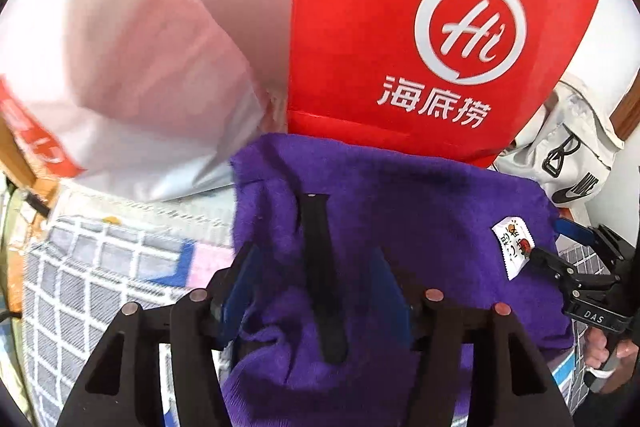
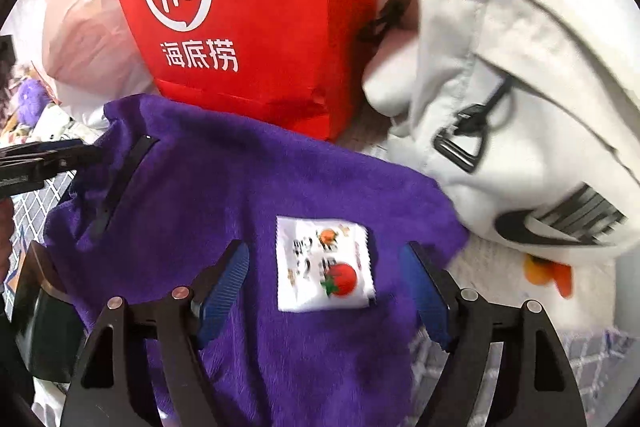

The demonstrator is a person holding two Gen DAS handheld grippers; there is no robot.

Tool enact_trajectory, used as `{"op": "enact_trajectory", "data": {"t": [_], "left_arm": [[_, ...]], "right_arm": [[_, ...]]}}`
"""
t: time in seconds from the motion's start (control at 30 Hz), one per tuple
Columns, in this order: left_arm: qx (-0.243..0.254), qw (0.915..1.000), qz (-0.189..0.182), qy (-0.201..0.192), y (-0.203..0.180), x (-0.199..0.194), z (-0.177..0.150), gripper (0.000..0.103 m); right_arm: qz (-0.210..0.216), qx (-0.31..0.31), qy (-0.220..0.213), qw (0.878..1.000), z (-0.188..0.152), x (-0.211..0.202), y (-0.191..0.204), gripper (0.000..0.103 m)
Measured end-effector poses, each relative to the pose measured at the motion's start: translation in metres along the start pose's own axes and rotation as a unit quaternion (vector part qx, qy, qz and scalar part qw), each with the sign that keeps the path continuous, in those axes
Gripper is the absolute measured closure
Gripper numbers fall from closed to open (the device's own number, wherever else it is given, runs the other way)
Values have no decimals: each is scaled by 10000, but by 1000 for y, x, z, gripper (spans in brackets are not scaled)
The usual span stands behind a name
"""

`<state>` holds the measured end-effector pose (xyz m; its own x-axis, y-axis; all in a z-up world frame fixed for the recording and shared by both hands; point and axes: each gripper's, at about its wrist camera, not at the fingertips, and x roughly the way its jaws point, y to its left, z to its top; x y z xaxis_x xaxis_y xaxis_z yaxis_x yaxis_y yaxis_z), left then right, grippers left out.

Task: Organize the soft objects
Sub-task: 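Grasp the white cloth with green towel using the right gripper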

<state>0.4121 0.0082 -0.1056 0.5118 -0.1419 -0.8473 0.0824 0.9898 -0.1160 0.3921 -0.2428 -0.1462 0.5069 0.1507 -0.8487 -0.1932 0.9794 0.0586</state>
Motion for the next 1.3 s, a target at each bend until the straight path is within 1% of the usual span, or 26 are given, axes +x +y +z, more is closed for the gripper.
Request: {"op": "enact_trajectory", "data": {"t": [0.03,0.1,0.17,0.23,0.27,0.33,0.37,0.43,0.5,0.53,0.63,0.7,0.77,0.87,0.97,1.07,1.23,1.3], "left_arm": [[-73,10000,44,2,1,-7,-2,46],[-225,9997,108,-31,4,-23,-7,42],[-273,9994,146,-142,5,-36,-9,40],[-236,9991,229,-277,4,-54,-20,39],[-215,9989,258,-322,6,-63,-25,39],[-170,9983,193,-523,3,-83,-38,39],[-155,9977,154,-634,5,-95,-45,39],[-176,9971,60,-736,5,-113,-61,39],[-119,9971,-44,-746,4,-125,-76,39],[-45,9976,-16,-685,3,-130,-83,39],[8,9975,6,-703,0,-142,-105,39],[-34,9976,-55,-689,2,-151,-120,39],[-176,9973,-76,-712,6,-158,-136,39],[-278,9974,6,-664,10,-163,-160,39],[-373,9965,91,-741,17,-168,-184,39],[-471,9960,118,-747,25,-169,-205,39],[-484,9956,243,-765,34,-171,-233,39],[-553,9956,216,-724,39,-169,-239,39]], "right_arm": [[-11,32,10,10000,-2,-6,0,25],[29,98,45,9999,-9,-18,1,25],[81,206,-107,9997,-18,-36,0,25],[119,295,-220,9993,-28,-54,4,25],[230,323,-273,9988,-33,-64,6,25],[368,443,-361,9977,-44,-80,10,25],[337,499,-377,9975,-50,-88,11,25],[432,582,-382,9966,-62,-101,17,25],[466,644,-397,9960,-77,-117,25,25],[479,645,-400,9960,-81,-121,29,25],[661,653,-386,9949,-103,-139,42,25],[675,612,-418,9950,-120,-153,52,25],[673,598,-473,9948,-134,-166,60,25],[859,550,-587,9931,-156,-182,78,25],[1064,432,-598,9916,-173,-187,97,25],[1177,305,-599,9908,-185,-187,115,25],[1340,202,-503,9895,-197,-173,139,25],[1296,216,-426,9904,-198,-163,146,25]]}}
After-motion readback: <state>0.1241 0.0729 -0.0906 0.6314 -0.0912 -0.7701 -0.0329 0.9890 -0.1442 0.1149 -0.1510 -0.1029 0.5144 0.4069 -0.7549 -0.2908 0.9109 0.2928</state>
